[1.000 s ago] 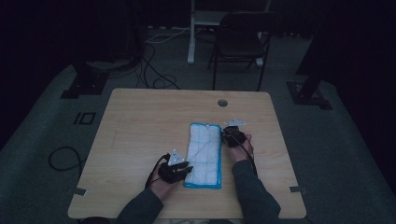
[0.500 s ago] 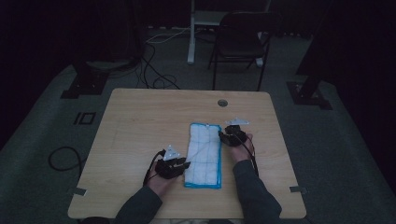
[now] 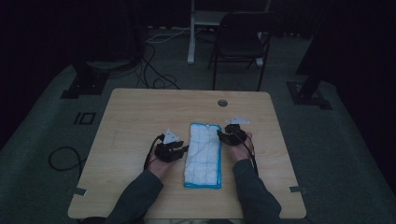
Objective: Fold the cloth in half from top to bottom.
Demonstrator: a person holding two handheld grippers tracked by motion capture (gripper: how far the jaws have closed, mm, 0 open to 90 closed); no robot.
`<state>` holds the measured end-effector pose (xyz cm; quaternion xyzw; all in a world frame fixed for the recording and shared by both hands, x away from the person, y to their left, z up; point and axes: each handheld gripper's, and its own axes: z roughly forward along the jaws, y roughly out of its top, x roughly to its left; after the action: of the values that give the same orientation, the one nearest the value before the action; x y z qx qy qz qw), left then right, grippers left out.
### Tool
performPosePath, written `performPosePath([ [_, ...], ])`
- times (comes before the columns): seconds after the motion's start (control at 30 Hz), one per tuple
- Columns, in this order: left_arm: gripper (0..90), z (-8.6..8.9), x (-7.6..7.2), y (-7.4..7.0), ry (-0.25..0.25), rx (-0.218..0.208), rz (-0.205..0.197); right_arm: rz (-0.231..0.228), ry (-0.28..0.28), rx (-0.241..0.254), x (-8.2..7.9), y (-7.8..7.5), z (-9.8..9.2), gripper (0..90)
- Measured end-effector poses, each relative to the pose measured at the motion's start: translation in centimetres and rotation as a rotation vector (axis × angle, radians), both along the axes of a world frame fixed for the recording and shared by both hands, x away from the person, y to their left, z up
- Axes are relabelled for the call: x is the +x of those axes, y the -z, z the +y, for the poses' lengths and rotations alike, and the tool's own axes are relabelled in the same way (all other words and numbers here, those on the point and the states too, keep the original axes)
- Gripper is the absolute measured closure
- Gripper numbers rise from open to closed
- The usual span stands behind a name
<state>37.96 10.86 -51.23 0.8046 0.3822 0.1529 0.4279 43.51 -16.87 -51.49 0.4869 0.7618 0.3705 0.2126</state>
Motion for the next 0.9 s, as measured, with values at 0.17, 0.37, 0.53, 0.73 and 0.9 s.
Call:
performPosePath([
  [0.17, 65.2, -0.5, 2.3, -0.4, -0.03, -0.004, -0.003, 0.006, 0.003, 0.008, 0.3, 0.1, -0.2, 57.8],
  [0.37, 61.4, -2.0, 4.5, 0.2, -0.048, 0.027, 0.005, 0.021, 0.008, 0.029, 0.8, 0.3, -0.2, 57.4],
  [0.53, 60.3, -3.0, 6.4, 1.0, -0.073, 0.052, 0.035, 0.024, 0.013, 0.03, 1.3, 0.4, 0.0, 57.5],
  [0.73, 59.0, -2.7, 8.5, 2.0, -0.15, 0.036, 0.112, 0.037, 0.03, 0.041, 2.4, 0.8, 0.2, 57.4],
  [0.9, 58.2, -3.1, 9.4, 2.6, -0.167, 0.046, 0.141, 0.063, 0.055, 0.046, 3.6, 1.3, 0.4, 56.6],
])
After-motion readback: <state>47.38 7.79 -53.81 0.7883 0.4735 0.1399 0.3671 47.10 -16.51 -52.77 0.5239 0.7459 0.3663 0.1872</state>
